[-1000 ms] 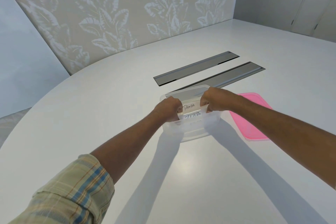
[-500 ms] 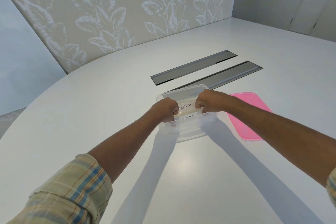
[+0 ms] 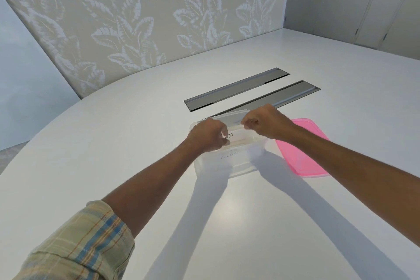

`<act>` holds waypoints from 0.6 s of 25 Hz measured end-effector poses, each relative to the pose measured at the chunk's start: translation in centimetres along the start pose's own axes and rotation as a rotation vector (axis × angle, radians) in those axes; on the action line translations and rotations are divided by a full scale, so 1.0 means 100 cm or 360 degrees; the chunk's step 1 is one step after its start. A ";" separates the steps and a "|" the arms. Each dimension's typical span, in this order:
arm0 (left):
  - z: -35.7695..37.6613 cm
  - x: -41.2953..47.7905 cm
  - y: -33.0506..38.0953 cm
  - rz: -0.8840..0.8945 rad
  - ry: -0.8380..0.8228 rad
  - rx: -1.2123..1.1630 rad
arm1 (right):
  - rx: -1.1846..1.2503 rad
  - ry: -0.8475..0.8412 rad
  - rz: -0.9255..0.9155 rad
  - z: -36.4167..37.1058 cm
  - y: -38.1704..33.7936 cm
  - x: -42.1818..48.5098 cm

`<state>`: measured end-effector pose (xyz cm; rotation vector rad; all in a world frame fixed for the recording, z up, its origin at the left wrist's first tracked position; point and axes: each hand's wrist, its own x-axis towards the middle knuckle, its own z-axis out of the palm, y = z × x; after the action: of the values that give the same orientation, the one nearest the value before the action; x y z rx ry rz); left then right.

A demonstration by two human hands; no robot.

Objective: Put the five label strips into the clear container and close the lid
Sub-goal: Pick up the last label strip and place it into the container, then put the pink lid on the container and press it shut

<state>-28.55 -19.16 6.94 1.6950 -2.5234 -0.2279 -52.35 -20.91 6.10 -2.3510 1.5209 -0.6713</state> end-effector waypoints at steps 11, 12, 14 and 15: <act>0.023 -0.005 0.154 0.0496 0.0256 -0.0381 | 0.0238 0.0396 0.0541 -0.045 0.083 -0.087; 0.033 -0.004 0.162 0.0523 0.0199 -0.0352 | 0.0226 0.0409 0.0581 -0.048 0.091 -0.098; 0.051 -0.002 0.173 0.0564 0.0071 -0.0292 | 0.0217 0.0425 0.0658 -0.051 0.105 -0.117; 0.060 0.000 0.177 0.0574 0.0011 -0.0252 | 0.0218 0.0426 0.0699 -0.052 0.112 -0.126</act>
<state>-45.65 -12.10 4.18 1.1580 -2.6651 -0.3774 -68.16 -13.98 2.48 -1.7925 1.9483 -0.9626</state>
